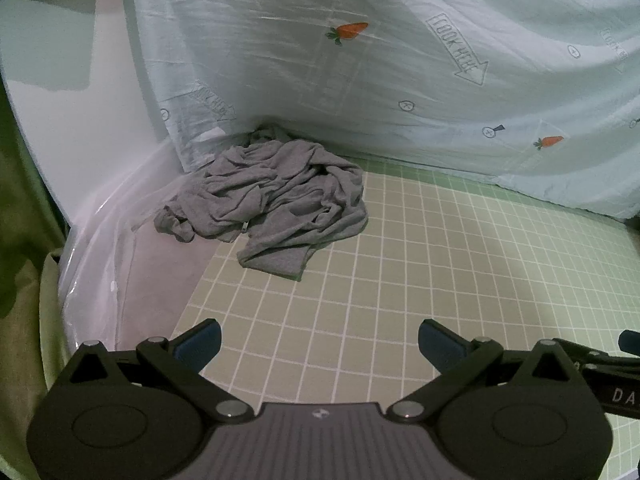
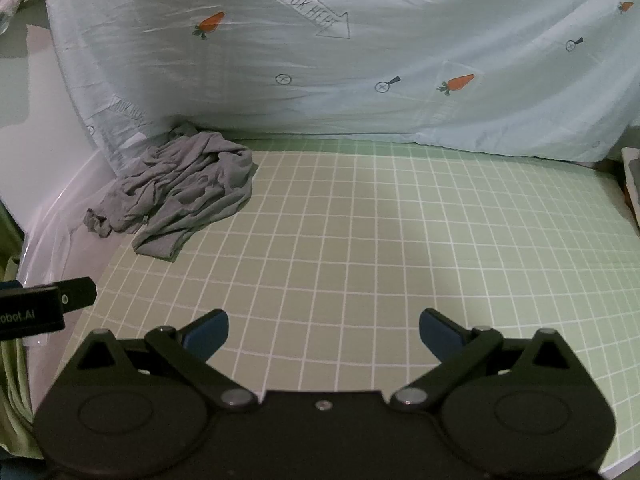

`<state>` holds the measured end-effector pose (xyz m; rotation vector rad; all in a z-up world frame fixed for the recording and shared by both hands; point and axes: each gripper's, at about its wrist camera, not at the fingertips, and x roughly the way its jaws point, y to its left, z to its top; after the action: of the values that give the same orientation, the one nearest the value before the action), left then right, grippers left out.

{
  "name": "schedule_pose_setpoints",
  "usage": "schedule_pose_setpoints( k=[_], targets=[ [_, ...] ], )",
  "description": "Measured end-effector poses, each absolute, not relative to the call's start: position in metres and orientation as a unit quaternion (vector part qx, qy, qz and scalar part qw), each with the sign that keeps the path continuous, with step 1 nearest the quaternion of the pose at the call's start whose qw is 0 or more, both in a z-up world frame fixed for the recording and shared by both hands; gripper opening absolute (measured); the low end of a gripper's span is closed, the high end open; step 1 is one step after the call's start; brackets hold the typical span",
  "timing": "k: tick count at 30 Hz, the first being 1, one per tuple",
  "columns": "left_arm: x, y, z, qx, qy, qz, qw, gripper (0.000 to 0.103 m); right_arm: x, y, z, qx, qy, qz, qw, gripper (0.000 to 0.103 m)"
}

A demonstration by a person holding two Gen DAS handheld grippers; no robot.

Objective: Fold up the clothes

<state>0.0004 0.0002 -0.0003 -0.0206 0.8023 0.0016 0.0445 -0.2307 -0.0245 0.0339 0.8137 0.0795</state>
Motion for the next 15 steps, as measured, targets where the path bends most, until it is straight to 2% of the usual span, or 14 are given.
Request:
schedule_pose_setpoints(
  k=[15],
  targets=[
    [0.0087,-0.0033,0.0015,-0.007,0.391,0.004,0.920,0.103,0.0502,-0.2344,-0.0245,0.017,0.399,0.042,0.916,0.103]
  ],
)
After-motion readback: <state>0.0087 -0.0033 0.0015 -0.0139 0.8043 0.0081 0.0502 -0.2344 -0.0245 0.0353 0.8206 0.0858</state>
